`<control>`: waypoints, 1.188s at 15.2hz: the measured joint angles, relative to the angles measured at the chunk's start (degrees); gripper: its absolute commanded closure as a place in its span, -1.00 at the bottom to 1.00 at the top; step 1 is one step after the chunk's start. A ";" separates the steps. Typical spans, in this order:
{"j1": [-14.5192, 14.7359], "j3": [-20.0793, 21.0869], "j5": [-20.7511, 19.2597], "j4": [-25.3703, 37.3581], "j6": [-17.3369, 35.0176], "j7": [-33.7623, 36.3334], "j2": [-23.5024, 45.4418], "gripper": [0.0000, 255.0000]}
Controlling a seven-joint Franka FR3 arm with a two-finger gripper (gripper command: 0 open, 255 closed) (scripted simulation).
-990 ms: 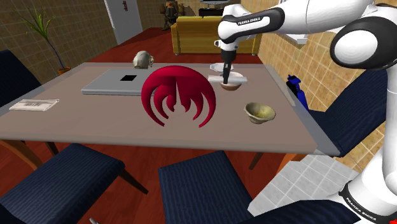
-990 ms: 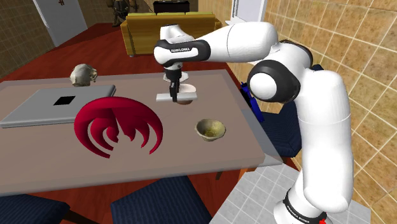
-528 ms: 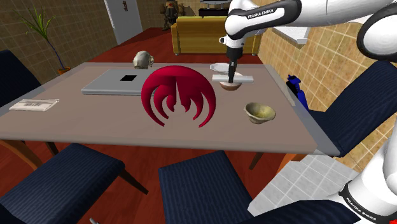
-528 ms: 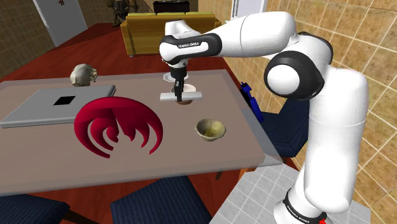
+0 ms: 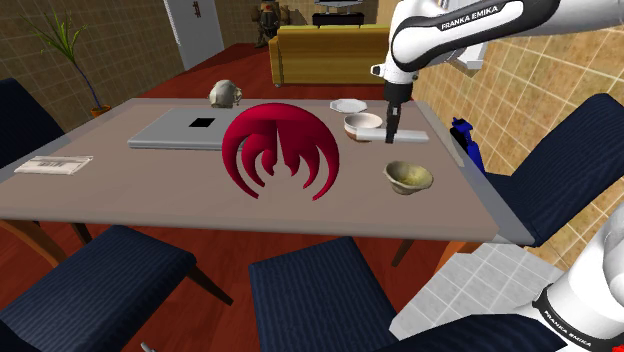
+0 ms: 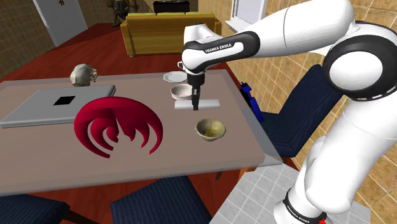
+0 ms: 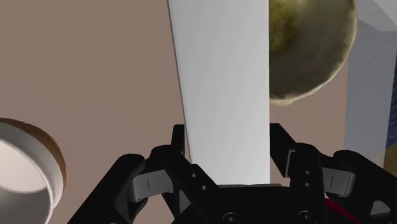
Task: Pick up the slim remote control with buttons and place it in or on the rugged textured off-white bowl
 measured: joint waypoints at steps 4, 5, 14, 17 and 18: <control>0.07 0.46 -1.47 -9.82 0.79 1.25 -9.11 1.00; 0.08 0.66 -1.73 -12.07 1.03 1.64 -11.16 1.00; -0.12 0.68 -2.26 -20.15 6.41 1.91 -13.85 1.00; -0.15 0.54 -2.22 -21.90 8.88 1.77 -13.10 1.00; -0.11 0.52 -2.16 -22.35 9.85 1.76 -12.59 1.00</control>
